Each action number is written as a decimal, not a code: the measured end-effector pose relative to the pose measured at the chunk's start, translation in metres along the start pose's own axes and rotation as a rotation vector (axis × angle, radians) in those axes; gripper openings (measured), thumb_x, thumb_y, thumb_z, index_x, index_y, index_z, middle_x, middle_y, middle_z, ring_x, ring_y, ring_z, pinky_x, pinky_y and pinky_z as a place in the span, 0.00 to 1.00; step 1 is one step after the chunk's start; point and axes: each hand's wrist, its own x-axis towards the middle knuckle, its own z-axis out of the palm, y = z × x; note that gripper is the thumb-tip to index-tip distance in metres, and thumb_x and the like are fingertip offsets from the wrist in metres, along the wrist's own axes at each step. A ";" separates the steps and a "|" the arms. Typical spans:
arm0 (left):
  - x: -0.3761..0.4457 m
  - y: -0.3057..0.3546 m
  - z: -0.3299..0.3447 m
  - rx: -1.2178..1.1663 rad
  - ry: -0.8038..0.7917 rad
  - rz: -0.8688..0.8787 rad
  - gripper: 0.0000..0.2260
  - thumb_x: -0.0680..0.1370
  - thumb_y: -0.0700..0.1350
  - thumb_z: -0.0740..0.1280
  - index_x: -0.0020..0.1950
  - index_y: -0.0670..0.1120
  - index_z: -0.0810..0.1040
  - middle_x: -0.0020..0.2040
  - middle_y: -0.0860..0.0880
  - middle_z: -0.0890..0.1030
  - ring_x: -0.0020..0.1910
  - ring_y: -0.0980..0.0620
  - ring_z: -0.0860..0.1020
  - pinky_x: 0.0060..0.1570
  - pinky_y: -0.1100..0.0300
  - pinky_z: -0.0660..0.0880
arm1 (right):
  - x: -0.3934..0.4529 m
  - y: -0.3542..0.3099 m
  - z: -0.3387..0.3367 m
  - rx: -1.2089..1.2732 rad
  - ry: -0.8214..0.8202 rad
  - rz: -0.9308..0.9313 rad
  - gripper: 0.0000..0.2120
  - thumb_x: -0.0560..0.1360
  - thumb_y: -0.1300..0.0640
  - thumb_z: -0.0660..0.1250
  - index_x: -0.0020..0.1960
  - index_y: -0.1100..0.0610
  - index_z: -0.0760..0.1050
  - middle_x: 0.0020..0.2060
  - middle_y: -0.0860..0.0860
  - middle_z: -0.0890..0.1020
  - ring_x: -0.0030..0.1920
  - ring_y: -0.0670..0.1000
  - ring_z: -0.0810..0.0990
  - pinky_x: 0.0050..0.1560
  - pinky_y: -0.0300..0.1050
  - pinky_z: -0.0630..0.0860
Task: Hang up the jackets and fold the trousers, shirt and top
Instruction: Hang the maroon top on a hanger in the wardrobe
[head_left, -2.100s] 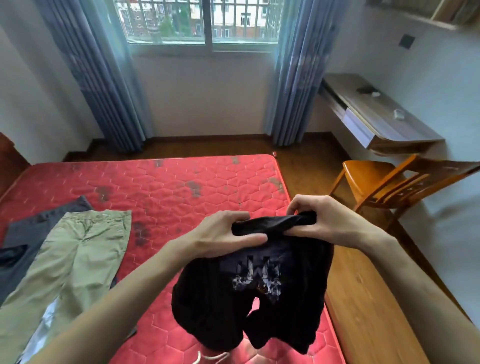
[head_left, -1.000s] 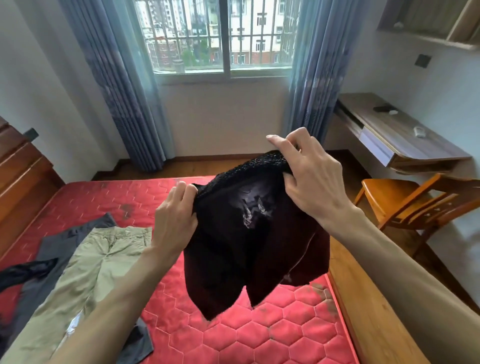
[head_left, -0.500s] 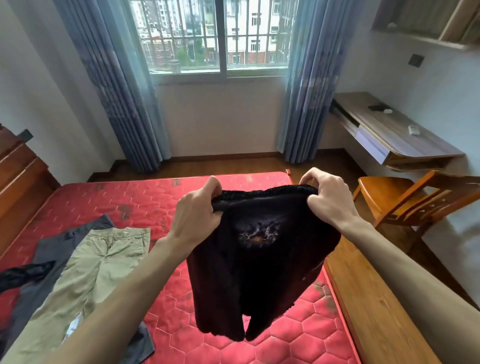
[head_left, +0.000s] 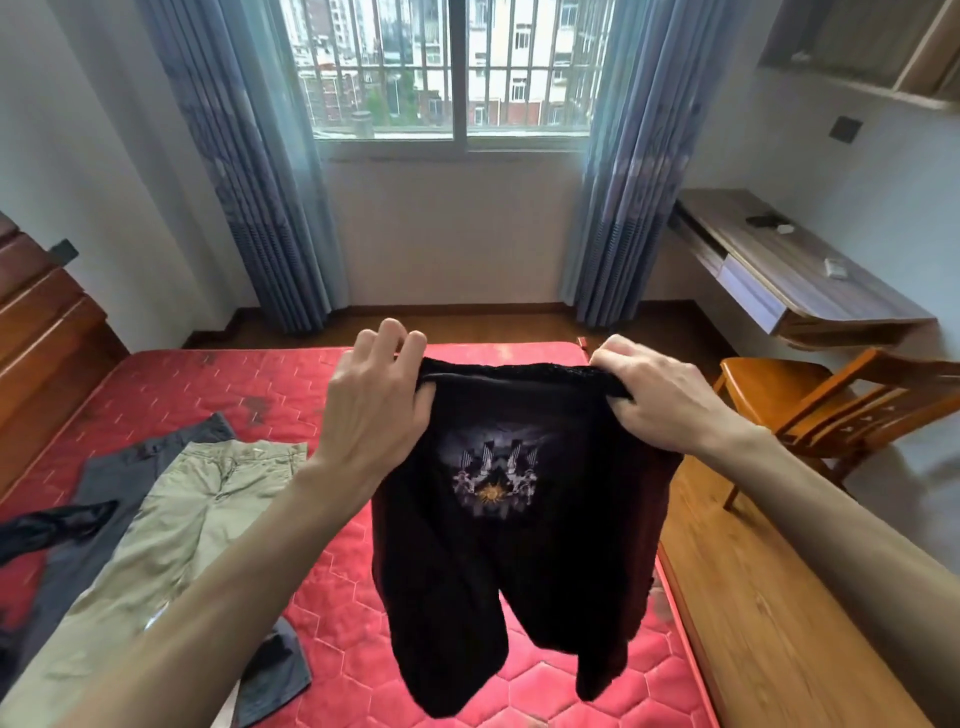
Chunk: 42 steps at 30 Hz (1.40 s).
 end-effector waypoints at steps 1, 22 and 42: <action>-0.001 0.004 -0.001 -0.037 -0.005 0.005 0.06 0.76 0.39 0.67 0.52 0.41 0.74 0.49 0.44 0.76 0.45 0.43 0.74 0.38 0.48 0.74 | -0.001 0.001 0.001 0.056 -0.073 -0.007 0.15 0.77 0.59 0.65 0.62 0.49 0.76 0.59 0.44 0.79 0.60 0.54 0.79 0.51 0.51 0.75; -0.059 -0.016 -0.085 -0.138 -0.238 -0.207 0.12 0.74 0.54 0.58 0.40 0.47 0.70 0.29 0.52 0.71 0.29 0.45 0.69 0.34 0.51 0.67 | 0.031 -0.034 0.017 0.353 0.260 -0.476 0.22 0.82 0.41 0.61 0.43 0.60 0.75 0.29 0.51 0.76 0.31 0.58 0.79 0.32 0.52 0.73; -0.286 0.023 -0.260 0.080 0.114 -0.800 0.09 0.84 0.55 0.58 0.44 0.58 0.66 0.38 0.58 0.73 0.40 0.60 0.74 0.42 0.65 0.67 | 0.013 -0.280 0.021 0.668 0.313 -1.071 0.19 0.85 0.45 0.63 0.42 0.58 0.71 0.35 0.47 0.73 0.37 0.50 0.73 0.36 0.48 0.70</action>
